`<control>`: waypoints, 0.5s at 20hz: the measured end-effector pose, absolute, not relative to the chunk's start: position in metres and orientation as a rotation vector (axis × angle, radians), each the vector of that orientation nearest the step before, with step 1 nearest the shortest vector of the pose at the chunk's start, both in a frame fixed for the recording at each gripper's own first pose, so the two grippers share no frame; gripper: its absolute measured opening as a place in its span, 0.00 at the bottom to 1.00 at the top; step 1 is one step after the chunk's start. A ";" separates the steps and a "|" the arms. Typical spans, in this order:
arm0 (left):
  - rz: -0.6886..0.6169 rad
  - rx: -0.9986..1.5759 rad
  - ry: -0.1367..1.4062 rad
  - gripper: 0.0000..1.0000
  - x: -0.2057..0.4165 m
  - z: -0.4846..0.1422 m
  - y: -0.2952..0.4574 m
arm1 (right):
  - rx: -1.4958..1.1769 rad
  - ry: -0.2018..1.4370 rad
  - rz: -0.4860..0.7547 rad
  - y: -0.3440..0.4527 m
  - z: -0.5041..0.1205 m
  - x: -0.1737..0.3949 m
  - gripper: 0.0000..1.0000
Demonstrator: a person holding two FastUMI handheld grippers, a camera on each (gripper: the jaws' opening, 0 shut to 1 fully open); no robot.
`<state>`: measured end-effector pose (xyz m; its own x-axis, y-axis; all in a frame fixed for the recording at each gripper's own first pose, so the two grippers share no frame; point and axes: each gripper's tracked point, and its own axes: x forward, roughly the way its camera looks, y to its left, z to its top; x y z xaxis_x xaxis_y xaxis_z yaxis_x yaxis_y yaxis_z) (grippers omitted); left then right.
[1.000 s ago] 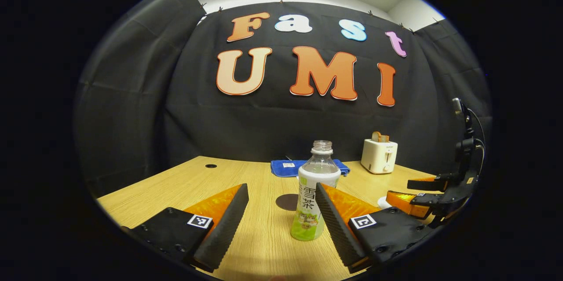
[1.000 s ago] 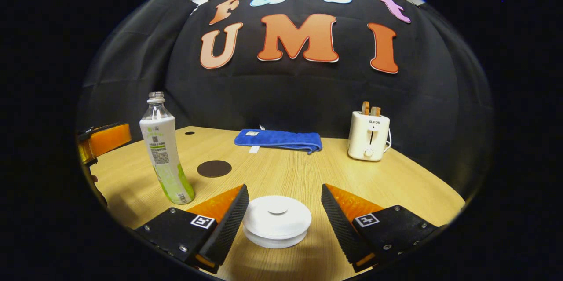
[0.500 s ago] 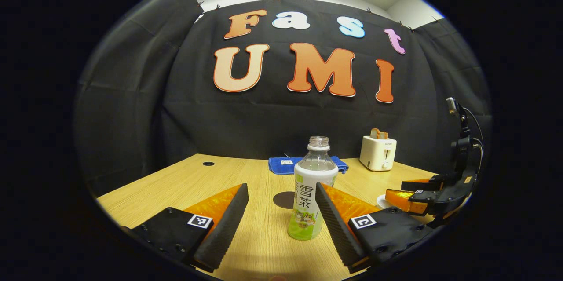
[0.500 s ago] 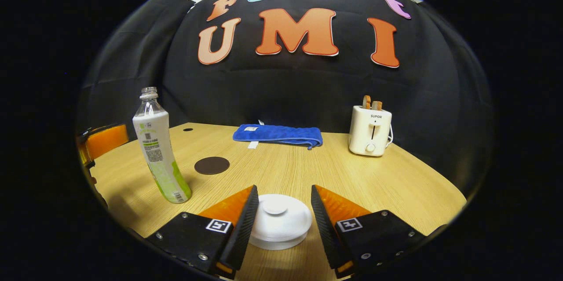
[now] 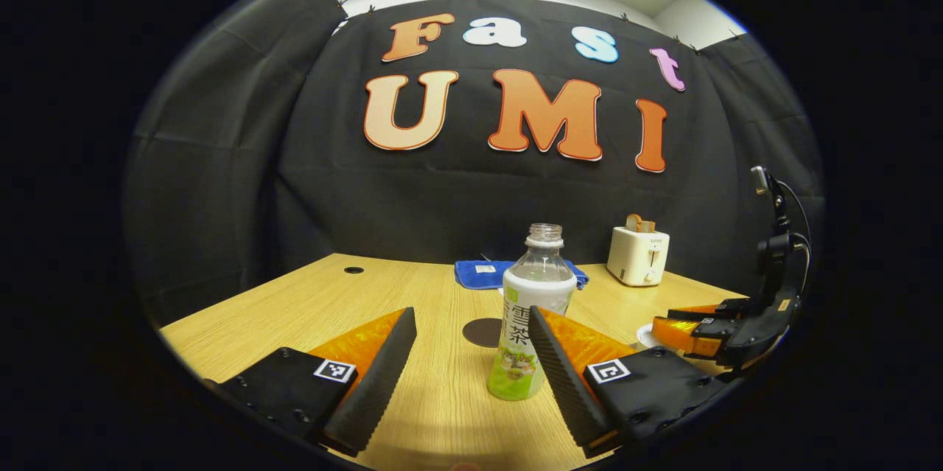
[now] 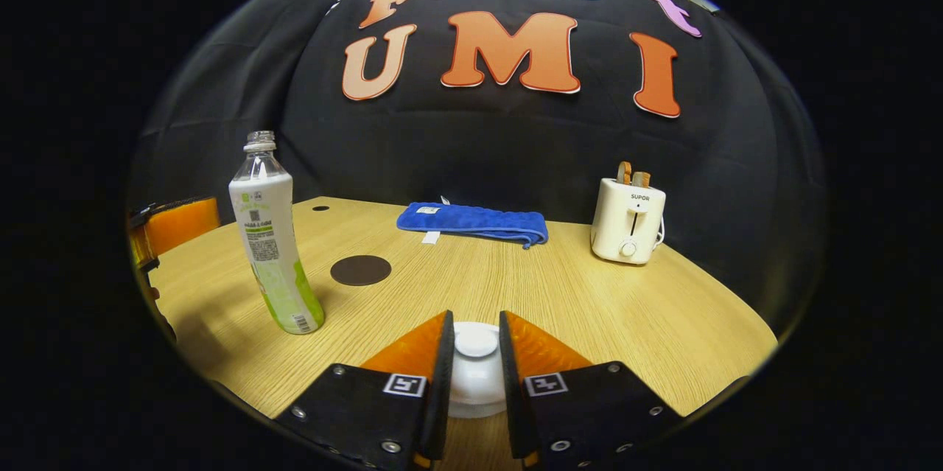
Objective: Open the teacup lid with one hand, grasp the water bottle and pour water into the teacup with the other hand; after pouring, place the water bottle on the coaster and then close the teacup lid.
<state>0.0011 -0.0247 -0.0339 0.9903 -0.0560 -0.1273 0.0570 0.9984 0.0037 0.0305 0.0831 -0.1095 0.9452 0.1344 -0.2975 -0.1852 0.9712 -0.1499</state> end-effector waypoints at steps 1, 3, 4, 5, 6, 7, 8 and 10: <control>-0.057 0.009 0.126 0.98 0.001 -0.034 -0.025 | -0.177 0.289 0.162 0.083 -0.109 0.030 0.27; -0.058 0.011 0.123 0.98 -0.001 -0.033 -0.026 | -0.184 0.292 0.167 0.084 -0.109 0.030 0.24; -0.060 0.010 0.123 0.98 -0.001 -0.033 -0.026 | -0.176 0.297 0.165 0.083 -0.109 0.031 0.23; -0.063 0.008 0.123 0.98 0.000 -0.034 -0.027 | -0.156 0.302 0.165 0.082 -0.107 0.031 0.17; -0.067 0.006 0.123 0.98 0.000 -0.034 -0.028 | -0.139 0.299 0.168 0.082 -0.102 0.030 0.19; -0.069 0.004 0.123 0.98 0.000 -0.034 -0.029 | -0.133 0.287 0.165 0.079 -0.096 0.030 0.19; -0.071 0.003 0.123 0.98 -0.001 -0.033 -0.030 | -0.136 0.275 0.162 0.077 -0.091 0.031 0.19; -0.081 0.004 0.122 0.98 -0.004 -0.032 -0.034 | -0.140 0.256 0.155 0.072 -0.082 0.031 0.18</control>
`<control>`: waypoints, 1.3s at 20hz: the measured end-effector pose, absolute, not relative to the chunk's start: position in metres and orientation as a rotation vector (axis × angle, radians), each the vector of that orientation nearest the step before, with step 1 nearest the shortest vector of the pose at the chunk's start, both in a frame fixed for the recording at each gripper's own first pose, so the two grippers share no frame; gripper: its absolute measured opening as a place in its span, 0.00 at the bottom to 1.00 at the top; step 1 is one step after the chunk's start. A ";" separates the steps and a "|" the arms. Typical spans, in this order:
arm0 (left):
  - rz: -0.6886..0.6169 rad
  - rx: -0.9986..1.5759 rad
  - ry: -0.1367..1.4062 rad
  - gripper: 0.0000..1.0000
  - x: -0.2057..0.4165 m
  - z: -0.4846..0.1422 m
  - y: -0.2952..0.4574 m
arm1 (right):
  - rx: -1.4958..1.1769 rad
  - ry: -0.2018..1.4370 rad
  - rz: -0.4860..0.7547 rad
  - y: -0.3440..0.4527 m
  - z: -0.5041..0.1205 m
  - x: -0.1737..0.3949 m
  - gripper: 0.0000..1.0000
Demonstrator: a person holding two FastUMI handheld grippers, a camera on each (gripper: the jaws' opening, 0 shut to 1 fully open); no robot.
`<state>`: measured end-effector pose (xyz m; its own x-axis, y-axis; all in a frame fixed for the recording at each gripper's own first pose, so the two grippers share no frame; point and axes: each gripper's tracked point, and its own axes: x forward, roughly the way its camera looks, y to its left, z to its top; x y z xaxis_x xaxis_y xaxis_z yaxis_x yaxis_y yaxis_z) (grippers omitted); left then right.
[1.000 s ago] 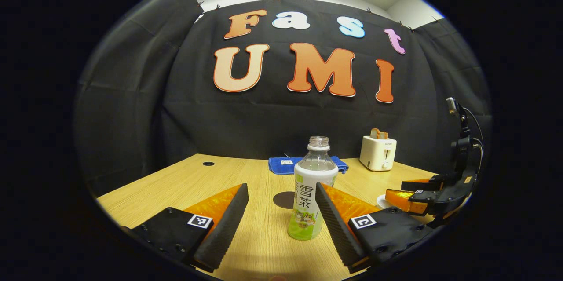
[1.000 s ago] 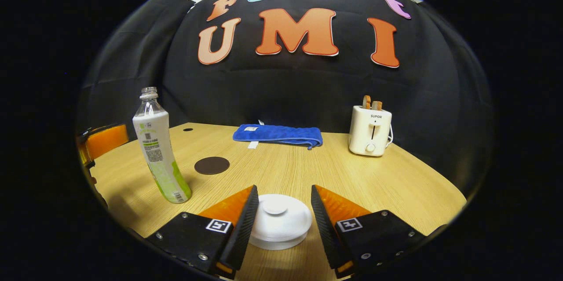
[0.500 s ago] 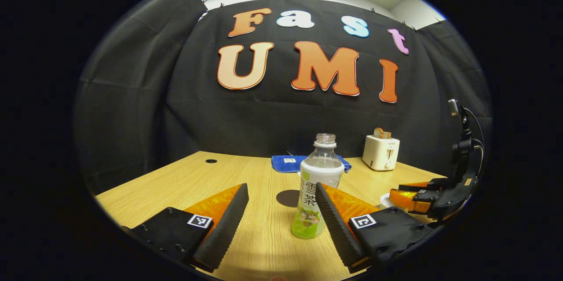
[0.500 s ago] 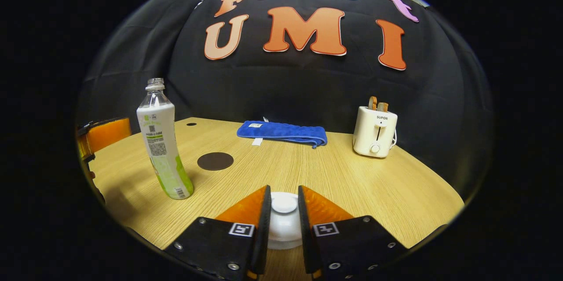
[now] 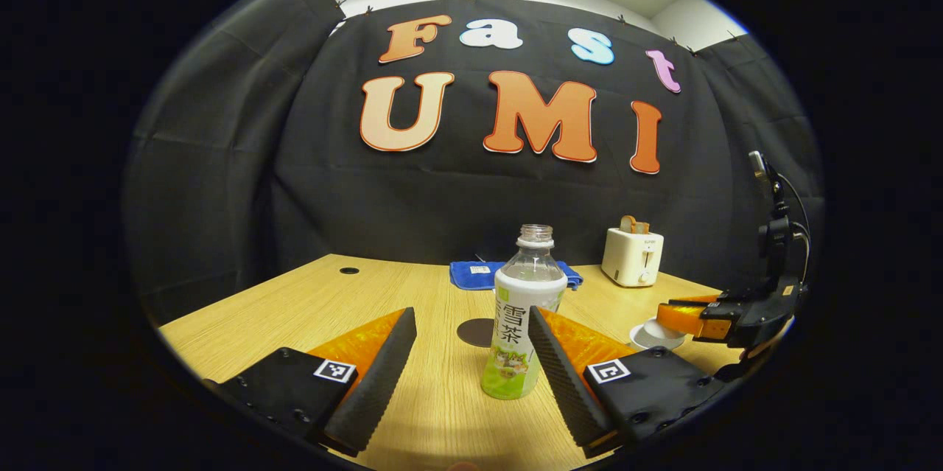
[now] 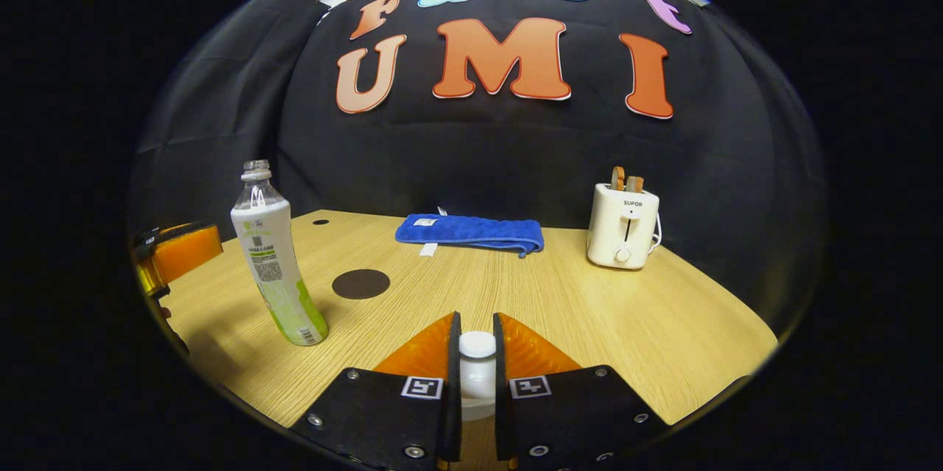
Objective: Open the teacup lid with one hand, grasp the water bottle and pour water into the teacup with the other hand; after pouring, place the water bottle on the coaster and then close the teacup lid.
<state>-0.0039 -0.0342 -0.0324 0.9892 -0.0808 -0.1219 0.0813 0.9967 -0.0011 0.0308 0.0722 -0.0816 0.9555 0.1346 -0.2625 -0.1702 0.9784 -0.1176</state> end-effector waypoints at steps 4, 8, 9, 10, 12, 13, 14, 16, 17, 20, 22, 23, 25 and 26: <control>-0.125 0.006 0.130 0.98 -0.007 -0.038 -0.053 | -0.148 0.245 0.146 0.063 -0.073 0.027 0.18; -0.154 0.004 0.162 0.99 -0.003 -0.053 -0.068 | -0.151 0.245 0.125 0.049 -0.070 0.023 0.18; -0.158 0.007 0.172 0.98 -0.001 -0.059 -0.071 | -0.151 0.246 0.118 0.045 -0.069 0.022 0.18; -0.168 0.009 0.179 0.98 0.000 -0.064 -0.077 | -0.150 0.248 0.110 0.041 -0.069 0.021 0.18; -0.177 0.014 0.193 0.99 0.006 -0.073 -0.083 | -0.153 0.252 0.098 0.033 -0.068 0.019 0.18; -0.176 0.017 0.200 0.98 0.010 -0.077 -0.085 | -0.157 0.253 0.089 0.028 -0.068 0.017 0.18; -0.170 0.026 0.205 0.99 0.013 -0.080 -0.086 | -0.158 0.254 0.083 0.023 -0.069 0.017 0.18; -0.147 0.043 0.209 0.98 0.023 -0.084 -0.084 | -0.149 0.257 0.063 0.013 -0.071 0.016 0.18; -0.137 0.047 0.214 0.98 0.027 -0.086 -0.083 | -0.140 0.259 0.052 0.007 -0.071 0.016 0.18; -0.134 0.054 0.235 0.98 0.036 -0.093 -0.083 | -0.111 0.264 0.020 -0.010 -0.072 0.017 0.18; -0.133 0.058 0.247 0.99 0.042 -0.097 -0.082 | -0.105 0.260 0.002 -0.018 -0.070 0.018 0.18; -0.129 0.056 0.253 0.99 0.045 -0.099 -0.082 | -0.102 0.261 -0.001 -0.021 -0.069 0.018 0.18; -0.128 0.043 0.271 0.99 0.049 -0.104 -0.081 | -0.097 0.263 -0.002 -0.023 -0.070 0.019 0.18; -0.129 0.037 0.285 0.99 0.049 -0.108 -0.083 | -0.101 0.266 0.003 -0.022 -0.072 0.020 0.18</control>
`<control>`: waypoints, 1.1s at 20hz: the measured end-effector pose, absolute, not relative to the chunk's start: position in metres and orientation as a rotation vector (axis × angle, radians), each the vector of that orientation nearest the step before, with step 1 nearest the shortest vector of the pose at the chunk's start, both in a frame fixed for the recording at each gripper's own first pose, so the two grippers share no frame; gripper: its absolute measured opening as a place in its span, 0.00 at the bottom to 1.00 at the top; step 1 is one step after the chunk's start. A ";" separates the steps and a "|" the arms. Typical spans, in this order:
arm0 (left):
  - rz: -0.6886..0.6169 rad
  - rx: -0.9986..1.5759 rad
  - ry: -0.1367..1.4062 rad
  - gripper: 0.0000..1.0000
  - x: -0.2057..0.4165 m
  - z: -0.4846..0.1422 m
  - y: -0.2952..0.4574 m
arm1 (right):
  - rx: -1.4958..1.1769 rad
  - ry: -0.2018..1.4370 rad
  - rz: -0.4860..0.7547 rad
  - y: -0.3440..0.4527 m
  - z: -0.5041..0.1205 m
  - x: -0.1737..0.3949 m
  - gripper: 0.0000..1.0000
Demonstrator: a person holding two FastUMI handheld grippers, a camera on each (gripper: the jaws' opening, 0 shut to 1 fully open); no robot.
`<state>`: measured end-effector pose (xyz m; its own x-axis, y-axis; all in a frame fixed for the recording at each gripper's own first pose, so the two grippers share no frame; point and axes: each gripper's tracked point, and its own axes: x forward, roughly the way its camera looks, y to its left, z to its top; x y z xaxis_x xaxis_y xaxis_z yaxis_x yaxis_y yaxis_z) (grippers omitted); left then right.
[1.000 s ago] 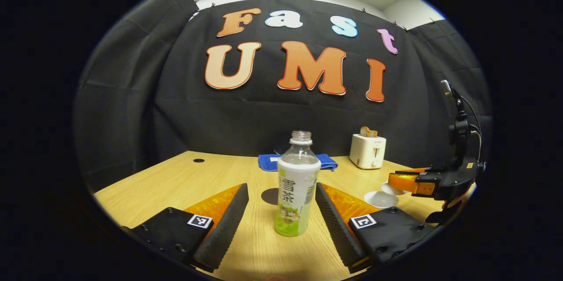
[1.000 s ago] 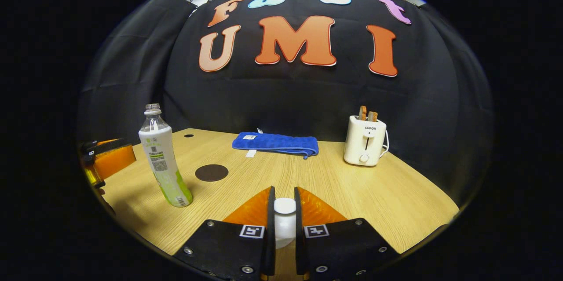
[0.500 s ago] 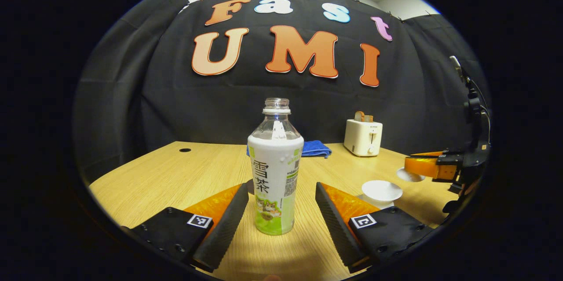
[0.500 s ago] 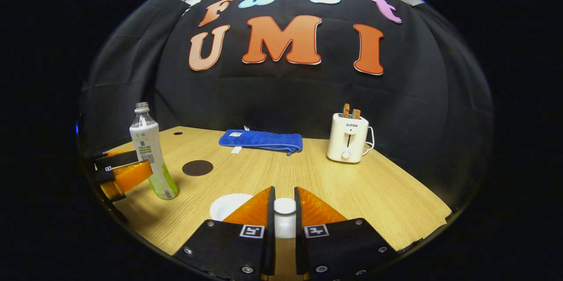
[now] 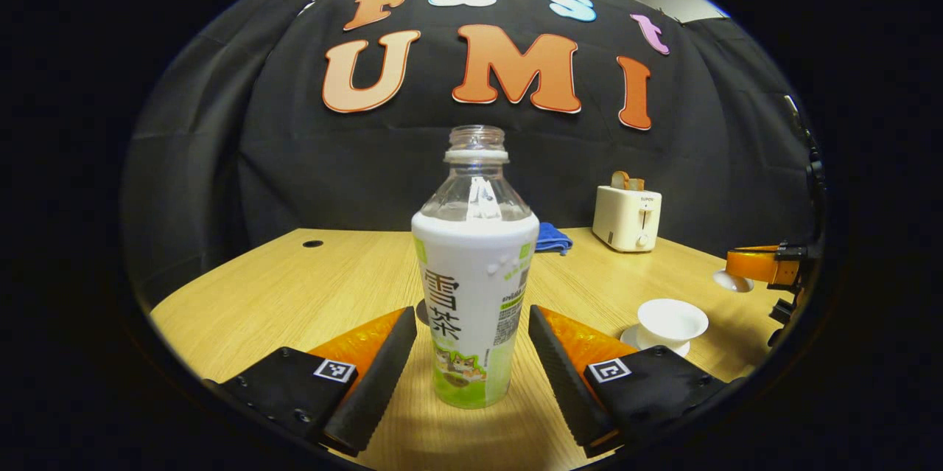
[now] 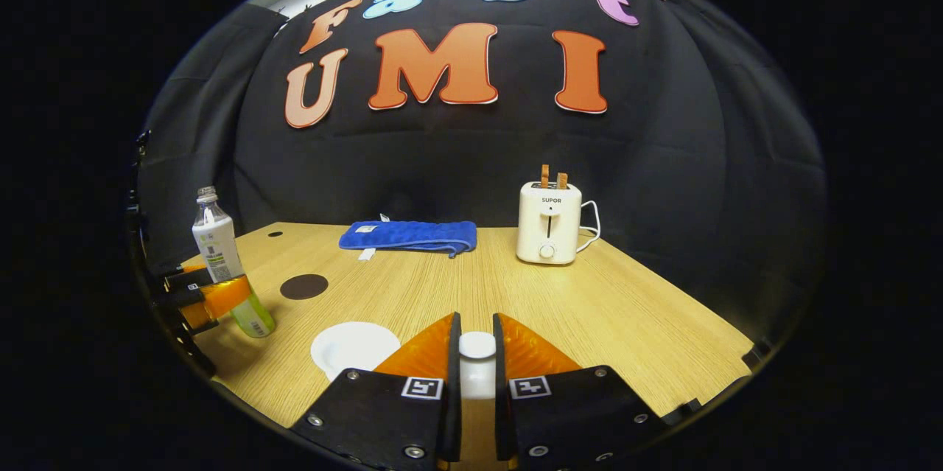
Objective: Open the teacup lid with one hand, grasp the water bottle and pour water into the teacup with the other hand; after pouring, place the water bottle on the coaster and then close the teacup lid.
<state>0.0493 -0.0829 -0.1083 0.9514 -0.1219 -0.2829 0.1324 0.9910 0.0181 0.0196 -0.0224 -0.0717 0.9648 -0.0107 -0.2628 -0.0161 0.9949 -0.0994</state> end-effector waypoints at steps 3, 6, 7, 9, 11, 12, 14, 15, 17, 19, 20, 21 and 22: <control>-0.119 0.030 0.292 0.74 0.053 -0.110 -0.079 | -0.112 0.282 0.009 -0.024 -0.078 0.021 0.18; -0.129 0.056 0.301 0.65 0.049 -0.109 -0.082 | -0.111 0.293 0.010 -0.026 -0.082 0.022 0.18; -0.137 0.081 0.305 0.61 0.048 -0.108 -0.082 | -0.110 0.293 0.007 -0.027 -0.081 0.022 0.18; -0.154 0.132 0.298 0.61 0.046 -0.099 -0.082 | -0.106 0.292 0.003 -0.029 -0.080 0.023 0.19; -0.171 0.191 0.291 0.63 0.042 -0.091 -0.081 | -0.102 0.291 -0.004 -0.034 -0.080 0.022 0.18; -0.184 0.231 0.291 0.63 0.042 -0.088 -0.083 | -0.099 0.292 -0.008 -0.035 -0.080 0.022 0.18; -0.208 0.328 0.295 0.62 0.042 -0.083 -0.083 | -0.095 0.291 -0.017 -0.039 -0.078 0.021 0.18; -0.219 0.367 0.297 0.63 0.042 -0.081 -0.083 | -0.093 0.290 -0.021 -0.040 -0.077 0.021 0.18; -0.240 0.435 0.302 0.61 0.044 -0.078 -0.085 | -0.092 0.287 -0.027 -0.043 -0.076 0.020 0.18; -0.260 0.500 0.308 0.61 0.046 -0.076 -0.091 | -0.090 0.288 -0.031 -0.046 -0.075 0.020 0.18; -0.277 0.533 0.311 0.61 0.045 -0.075 -0.095 | -0.090 0.288 -0.032 -0.045 -0.075 0.019 0.18; -0.294 0.577 0.317 0.63 0.043 -0.076 -0.098 | -0.089 0.289 -0.034 -0.046 -0.075 0.019 0.18; -0.305 0.625 0.314 0.61 0.044 -0.076 -0.101 | -0.089 0.290 -0.035 -0.048 -0.075 0.020 0.18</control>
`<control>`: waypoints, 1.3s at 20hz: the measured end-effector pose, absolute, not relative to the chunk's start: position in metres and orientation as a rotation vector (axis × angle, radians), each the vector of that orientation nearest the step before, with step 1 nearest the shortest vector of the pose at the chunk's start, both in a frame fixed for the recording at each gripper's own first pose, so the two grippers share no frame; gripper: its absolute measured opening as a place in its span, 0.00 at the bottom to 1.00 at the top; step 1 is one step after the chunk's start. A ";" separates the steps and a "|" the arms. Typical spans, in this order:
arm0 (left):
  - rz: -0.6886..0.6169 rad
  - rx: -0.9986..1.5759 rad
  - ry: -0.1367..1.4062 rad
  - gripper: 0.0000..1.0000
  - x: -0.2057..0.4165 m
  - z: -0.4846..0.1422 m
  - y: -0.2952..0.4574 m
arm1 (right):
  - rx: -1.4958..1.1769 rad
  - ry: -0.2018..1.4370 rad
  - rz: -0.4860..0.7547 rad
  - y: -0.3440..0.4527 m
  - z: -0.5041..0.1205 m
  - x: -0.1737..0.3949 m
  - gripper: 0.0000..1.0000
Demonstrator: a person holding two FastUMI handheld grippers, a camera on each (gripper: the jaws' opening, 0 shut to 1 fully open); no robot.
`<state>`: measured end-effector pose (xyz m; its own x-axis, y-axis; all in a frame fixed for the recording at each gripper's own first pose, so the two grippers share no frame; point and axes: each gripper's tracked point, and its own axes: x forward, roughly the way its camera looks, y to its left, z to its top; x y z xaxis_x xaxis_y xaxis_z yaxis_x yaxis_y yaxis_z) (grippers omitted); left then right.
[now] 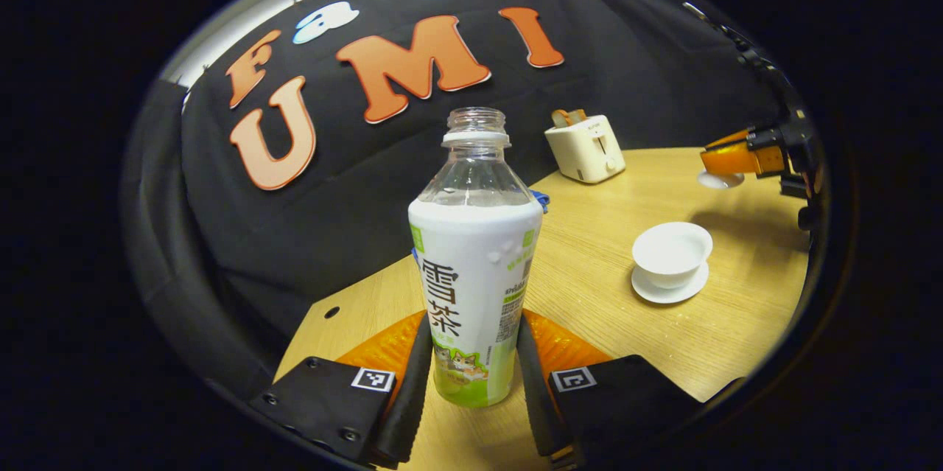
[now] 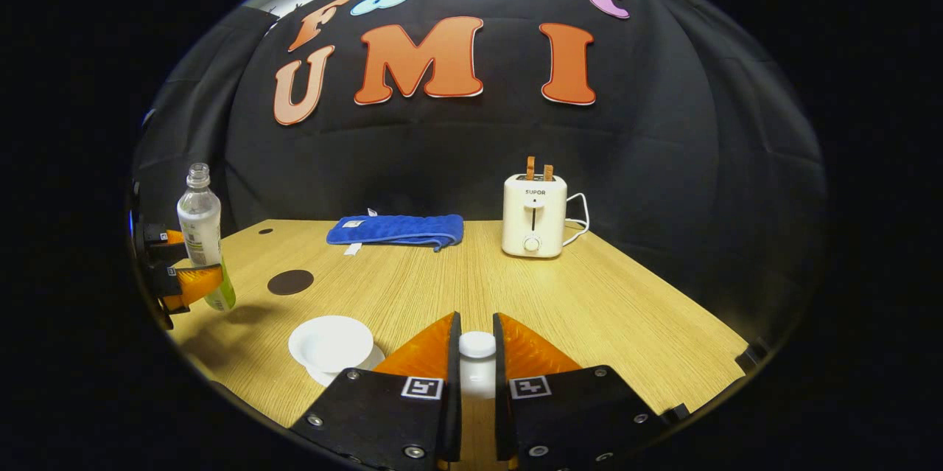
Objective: Open the teacup lid with one hand, grasp the water bottle and pour water into the teacup with the other hand; after pouring, place the water bottle on the coaster and then close the teacup lid.
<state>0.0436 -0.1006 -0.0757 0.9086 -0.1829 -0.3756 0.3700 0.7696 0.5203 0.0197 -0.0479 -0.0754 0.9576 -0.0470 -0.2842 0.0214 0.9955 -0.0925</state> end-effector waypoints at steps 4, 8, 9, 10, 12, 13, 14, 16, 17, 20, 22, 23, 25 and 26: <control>-0.361 0.796 0.322 0.63 0.040 -0.079 -0.112 | -0.082 0.294 -0.043 -0.052 -0.076 0.019 0.18; -0.409 0.974 0.332 0.61 0.050 -0.085 -0.121 | -0.081 0.298 -0.051 -0.056 -0.076 0.019 0.19; -0.418 1.038 0.325 0.62 0.053 -0.085 -0.120 | -0.081 0.298 -0.054 -0.057 -0.076 0.019 0.19; -0.424 1.102 0.320 0.62 0.054 -0.083 -0.122 | -0.082 0.299 -0.057 -0.058 -0.076 0.019 0.18; -0.448 1.214 0.308 0.63 0.062 -0.083 -0.127 | -0.082 0.301 -0.062 -0.060 -0.076 0.019 0.18; -0.461 1.260 0.304 0.61 0.063 -0.084 -0.130 | -0.081 0.302 -0.063 -0.061 -0.077 0.019 0.19; -0.471 1.308 0.297 0.61 0.064 -0.085 -0.131 | -0.081 0.304 -0.063 -0.061 -0.077 0.019 0.19; -0.485 1.402 0.278 0.63 0.068 -0.087 -0.133 | -0.082 0.309 -0.062 -0.061 -0.079 0.018 0.18; -0.490 1.440 0.273 0.63 0.070 -0.089 -0.134 | -0.082 0.310 -0.062 -0.061 -0.078 0.019 0.19; -0.514 1.531 0.266 0.61 0.068 -0.089 -0.136 | -0.083 0.311 -0.063 -0.062 -0.078 0.019 0.18; -0.522 1.597 0.239 0.62 0.067 -0.085 -0.136 | -0.082 0.314 -0.064 -0.062 -0.079 0.018 0.18; -0.528 1.624 0.230 0.63 0.066 -0.085 -0.136 | -0.082 0.316 -0.065 -0.063 -0.080 0.019 0.18; -0.540 1.671 0.226 0.61 0.065 -0.084 -0.138 | -0.082 0.321 -0.065 -0.063 -0.081 0.018 0.19; -0.548 1.698 0.221 0.61 0.066 -0.082 -0.139 | -0.082 0.321 -0.065 -0.063 -0.080 0.018 0.19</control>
<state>0.0661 -0.1391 -0.0821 0.8678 -0.1547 -0.4722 0.4390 -0.2066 0.8744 0.0180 -0.0626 -0.0801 0.9469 -0.0764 -0.3122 0.0505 0.9946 -0.0904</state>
